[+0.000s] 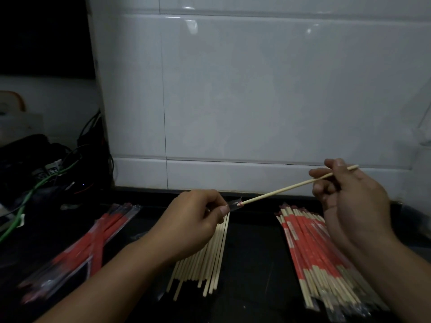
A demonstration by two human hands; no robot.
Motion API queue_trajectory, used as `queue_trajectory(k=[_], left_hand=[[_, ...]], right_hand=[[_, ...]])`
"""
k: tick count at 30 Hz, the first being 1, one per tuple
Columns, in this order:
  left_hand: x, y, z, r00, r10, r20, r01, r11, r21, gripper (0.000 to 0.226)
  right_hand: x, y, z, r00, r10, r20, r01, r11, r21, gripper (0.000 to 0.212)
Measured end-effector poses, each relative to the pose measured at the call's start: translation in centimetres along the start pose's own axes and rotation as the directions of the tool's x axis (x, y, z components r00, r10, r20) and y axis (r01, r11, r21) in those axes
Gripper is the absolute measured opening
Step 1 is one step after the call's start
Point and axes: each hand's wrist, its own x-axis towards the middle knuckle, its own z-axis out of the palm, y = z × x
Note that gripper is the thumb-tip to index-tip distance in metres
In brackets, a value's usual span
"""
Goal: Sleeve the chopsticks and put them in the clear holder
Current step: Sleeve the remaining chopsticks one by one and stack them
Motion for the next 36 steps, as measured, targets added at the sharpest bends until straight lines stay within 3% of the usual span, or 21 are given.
queue_trajectory(k=[8,14,18,20,22,24,27,29,30,31,33,36], left_hand=[[-0.2,0.1,0.2,0.999,0.021,0.033,-0.016,0.99,-0.143,0.01],[-0.3,0.2,0.2,1.0,0.012,0.025,-0.008,0.989,-0.151,0.01],[-0.1,0.1,0.0,1.0,-0.005,-0.015,0.003,0.995,-0.105,0.011],[0.0,0.1,-0.1,0.999,-0.018,-0.033,0.014,0.994,-0.104,0.011],[0.0,0.0,-0.1,0.999,-0.015,-0.035,0.012,0.995,-0.096,0.01],[0.0,-0.1,0.0,1.0,-0.006,-0.025,0.004,0.996,-0.093,0.01],[0.1,-0.1,0.0,0.999,0.008,-0.031,-0.011,0.996,-0.087,0.011],[0.1,-0.2,-0.2,0.999,0.012,-0.053,-0.016,0.995,-0.094,0.012],[0.2,-0.3,-0.2,0.998,0.004,-0.066,-0.011,0.995,-0.101,0.012],[0.3,-0.4,-0.3,0.997,-0.007,-0.076,-0.001,0.994,-0.108,0.012],[0.5,-0.6,-0.3,0.995,-0.029,-0.091,0.018,0.993,-0.121,0.013],[0.6,-0.9,-0.3,0.993,-0.053,-0.101,0.041,0.992,-0.123,0.015]], right_hand=[[-0.5,0.6,0.5,0.997,0.045,0.067,-0.043,0.999,-0.03,0.017],[-2.2,2.6,1.1,0.943,0.216,0.251,-0.116,0.925,-0.361,0.017],[-2.8,2.9,1.2,0.972,0.045,0.229,0.08,0.858,-0.507,0.053],[-2.7,2.7,1.1,0.973,-0.007,0.233,0.13,0.844,-0.521,0.056],[-3.1,2.8,1.1,0.941,0.056,0.333,0.151,0.812,-0.564,0.051],[-4.2,2.9,1.3,0.856,0.192,0.48,0.189,0.748,-0.637,0.053],[-5.6,3.8,1.6,0.672,0.4,0.624,0.136,0.761,-0.634,0.075],[-5.8,4.6,1.4,0.703,0.354,0.616,0.201,0.732,-0.651,0.083],[-5.6,4.9,1.1,0.74,0.24,0.628,0.341,0.671,-0.658,0.08],[-5.3,4.9,0.8,0.72,0.116,0.684,0.509,0.582,-0.634,0.07],[-5.2,4.6,0.5,0.531,0.066,0.845,0.743,0.443,-0.502,0.039],[-6.2,4.5,1.0,0.228,0.29,0.929,0.788,0.506,-0.351,0.019]])
